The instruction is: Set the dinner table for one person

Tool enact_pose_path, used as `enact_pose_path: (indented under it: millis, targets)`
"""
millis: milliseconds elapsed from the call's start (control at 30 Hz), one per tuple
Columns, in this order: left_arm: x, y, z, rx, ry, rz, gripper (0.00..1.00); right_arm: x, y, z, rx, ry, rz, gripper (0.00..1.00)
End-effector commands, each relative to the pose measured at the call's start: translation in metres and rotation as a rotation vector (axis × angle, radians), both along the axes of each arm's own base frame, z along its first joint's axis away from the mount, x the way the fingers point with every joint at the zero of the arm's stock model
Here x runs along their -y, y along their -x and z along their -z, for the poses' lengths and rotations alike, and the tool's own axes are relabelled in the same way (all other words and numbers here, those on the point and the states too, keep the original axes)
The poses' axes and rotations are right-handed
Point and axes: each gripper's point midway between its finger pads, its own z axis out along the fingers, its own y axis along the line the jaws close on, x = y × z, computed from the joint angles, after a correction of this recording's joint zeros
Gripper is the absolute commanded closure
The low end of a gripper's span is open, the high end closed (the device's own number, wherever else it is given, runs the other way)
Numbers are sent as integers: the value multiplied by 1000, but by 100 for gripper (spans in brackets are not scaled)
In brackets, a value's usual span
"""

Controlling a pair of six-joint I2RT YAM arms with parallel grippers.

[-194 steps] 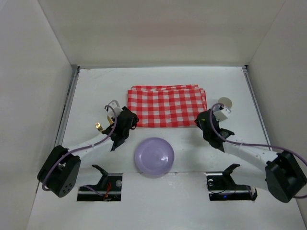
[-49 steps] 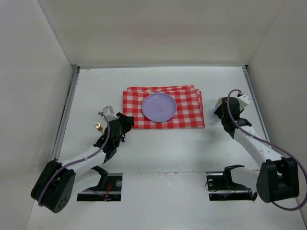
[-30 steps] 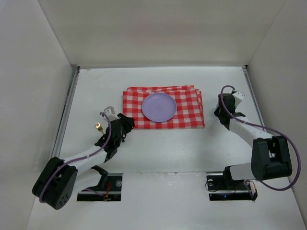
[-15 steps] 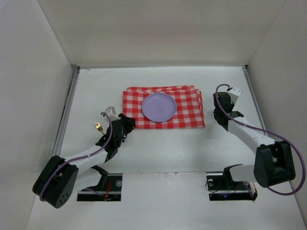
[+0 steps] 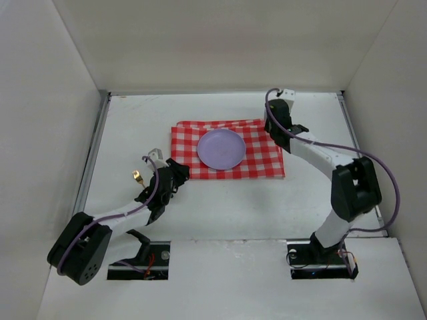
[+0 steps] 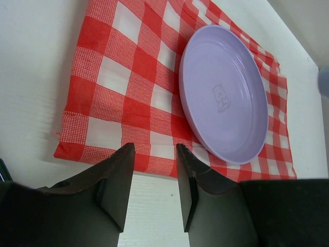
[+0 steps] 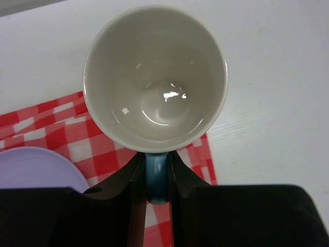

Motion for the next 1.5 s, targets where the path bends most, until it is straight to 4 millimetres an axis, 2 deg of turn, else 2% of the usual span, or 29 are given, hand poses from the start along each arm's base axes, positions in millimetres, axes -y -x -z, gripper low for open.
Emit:
enact_pose_path:
  millis: [0,167,233,533,667,767,933,1067,1200,1267,1300,1333,1433,1467]
  targets:
    - [1,-11,-21,70,27,-18,64,-31,-34,-39,124,-54,-55,97]
    - [1,-12,-17,58,22,-20,64,-58,-49,-18,90,-47,-110,97]
    - [2,-13,-17,61,22,-16,64,-63,-53,-9,77,-50,-116,96]
    - [2,-14,-13,51,22,-18,64,-64,-50,30,12,-54,-107,93]
    - [1,-15,-14,53,18,-23,64,-62,-44,38,5,-75,-94,80]
    - [1,-15,-14,56,14,-23,64,-61,-40,32,21,-94,-88,65]
    - [-5,-16,-20,72,-8,-47,64,-55,-26,-2,81,-116,-98,36]
    - [-19,-17,-23,54,-48,-117,64,-50,-6,-32,132,-140,-129,24]
    - [-40,-12,-28,1,-147,-205,63,-51,24,-51,162,-182,-177,18]
    - [-55,-3,-23,-66,-204,-234,62,-50,44,-53,173,-200,-189,18]
    - [-61,2,-20,-97,-226,-247,62,-51,57,-53,182,-218,-196,23]
    - [-71,9,-15,-140,-258,-264,62,-52,66,-53,193,-237,-207,33]
    - [-95,26,0,-228,-319,-315,62,-59,90,-52,218,-283,-246,76]
    - [-99,31,4,-260,-334,-321,62,-63,98,-49,214,-294,-264,84]
